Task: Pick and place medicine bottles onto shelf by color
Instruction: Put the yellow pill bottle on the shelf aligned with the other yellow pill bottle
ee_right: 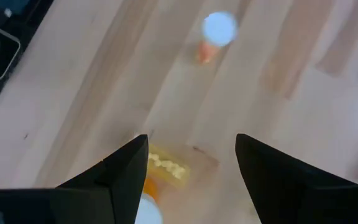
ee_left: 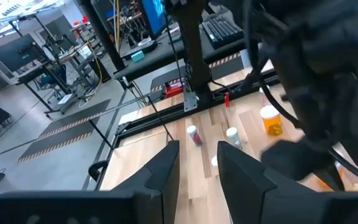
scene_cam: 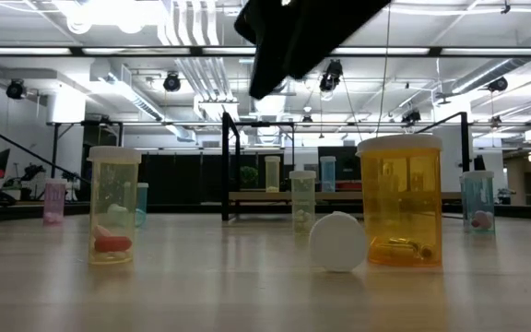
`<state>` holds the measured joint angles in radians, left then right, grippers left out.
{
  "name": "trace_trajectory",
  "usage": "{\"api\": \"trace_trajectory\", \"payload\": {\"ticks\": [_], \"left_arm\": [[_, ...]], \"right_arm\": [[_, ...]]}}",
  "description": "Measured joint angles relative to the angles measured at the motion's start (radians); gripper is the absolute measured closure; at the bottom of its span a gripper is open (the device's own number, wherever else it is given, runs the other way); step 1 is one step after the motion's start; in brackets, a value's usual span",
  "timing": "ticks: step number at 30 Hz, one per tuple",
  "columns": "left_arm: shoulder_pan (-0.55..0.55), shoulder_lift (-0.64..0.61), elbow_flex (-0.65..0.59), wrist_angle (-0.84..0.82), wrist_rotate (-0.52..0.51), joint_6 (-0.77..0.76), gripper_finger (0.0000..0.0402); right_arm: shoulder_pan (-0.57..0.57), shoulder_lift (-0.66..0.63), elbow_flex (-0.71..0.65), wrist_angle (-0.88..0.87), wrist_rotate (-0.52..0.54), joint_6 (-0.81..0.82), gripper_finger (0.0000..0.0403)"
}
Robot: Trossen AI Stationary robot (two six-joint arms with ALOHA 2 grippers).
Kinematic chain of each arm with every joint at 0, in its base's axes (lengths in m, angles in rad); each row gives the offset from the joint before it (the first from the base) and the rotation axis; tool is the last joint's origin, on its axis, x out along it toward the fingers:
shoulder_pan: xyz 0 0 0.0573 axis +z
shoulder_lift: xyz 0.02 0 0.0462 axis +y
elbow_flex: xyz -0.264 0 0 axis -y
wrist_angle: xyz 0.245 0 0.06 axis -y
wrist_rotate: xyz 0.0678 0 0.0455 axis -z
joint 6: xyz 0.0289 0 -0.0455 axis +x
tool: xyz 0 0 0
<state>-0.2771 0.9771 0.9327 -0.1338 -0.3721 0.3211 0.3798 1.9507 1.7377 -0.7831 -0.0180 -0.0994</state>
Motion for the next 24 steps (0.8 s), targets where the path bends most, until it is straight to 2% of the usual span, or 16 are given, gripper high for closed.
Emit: {"api": "trace_trajectory", "payload": {"ticks": [17,24], "left_arm": [[0.0,-0.026,0.0,-0.003,0.0,-0.003,0.0311],[-0.001,-0.032,0.0,0.0,0.0,-0.003,0.0311]], "right_arm": [[0.026,0.113,-0.005,-0.121,0.025,0.003,0.017],[0.028,0.139,-0.007,-0.115,0.029,-0.078,0.0171]]}}
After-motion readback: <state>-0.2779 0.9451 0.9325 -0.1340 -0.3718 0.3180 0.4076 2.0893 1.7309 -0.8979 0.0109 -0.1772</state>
